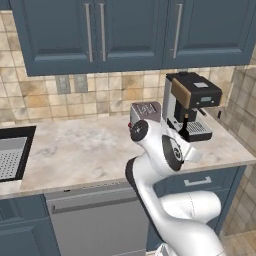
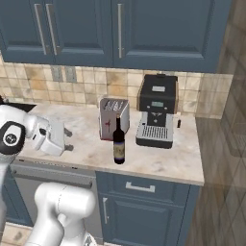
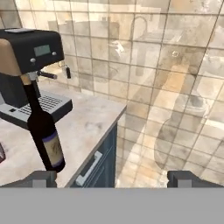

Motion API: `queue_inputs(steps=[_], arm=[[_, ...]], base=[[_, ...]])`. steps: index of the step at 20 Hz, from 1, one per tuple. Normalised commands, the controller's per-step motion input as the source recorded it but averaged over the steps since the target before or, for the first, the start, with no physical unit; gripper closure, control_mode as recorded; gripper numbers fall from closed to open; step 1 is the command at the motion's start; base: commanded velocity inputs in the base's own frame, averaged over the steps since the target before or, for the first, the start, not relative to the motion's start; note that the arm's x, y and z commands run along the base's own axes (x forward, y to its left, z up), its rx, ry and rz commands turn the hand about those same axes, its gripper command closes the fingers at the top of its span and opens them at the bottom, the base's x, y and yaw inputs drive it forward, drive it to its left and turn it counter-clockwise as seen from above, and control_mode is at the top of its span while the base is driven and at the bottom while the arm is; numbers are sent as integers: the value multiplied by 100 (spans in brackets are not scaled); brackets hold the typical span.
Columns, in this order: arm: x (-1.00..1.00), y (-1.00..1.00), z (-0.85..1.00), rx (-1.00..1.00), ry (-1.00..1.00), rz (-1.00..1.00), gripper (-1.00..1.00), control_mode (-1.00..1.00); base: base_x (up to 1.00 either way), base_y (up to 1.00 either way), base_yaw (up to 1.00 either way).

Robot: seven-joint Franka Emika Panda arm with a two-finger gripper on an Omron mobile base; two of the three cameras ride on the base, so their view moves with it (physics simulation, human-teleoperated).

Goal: There is a wine glass and glass cup on the dining counter. Place the wine bottle next to the wine glass and the juice bottle next to the glass cup.

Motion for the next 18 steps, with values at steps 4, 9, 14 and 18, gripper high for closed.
queue_inputs(steps=[4,9,14,18], arm=[[6,-10,0,-17,-9,-10,-100,-100],[3,-20,0,-13,-9,-9,-100,-100],[1,-21,1,-8,0,-7,-100,-100],[14,-19,0,-9,0,-2,-100,-100]], base=[[0,0,0],[0,0,0],[0,0,0],[0,0,0]])
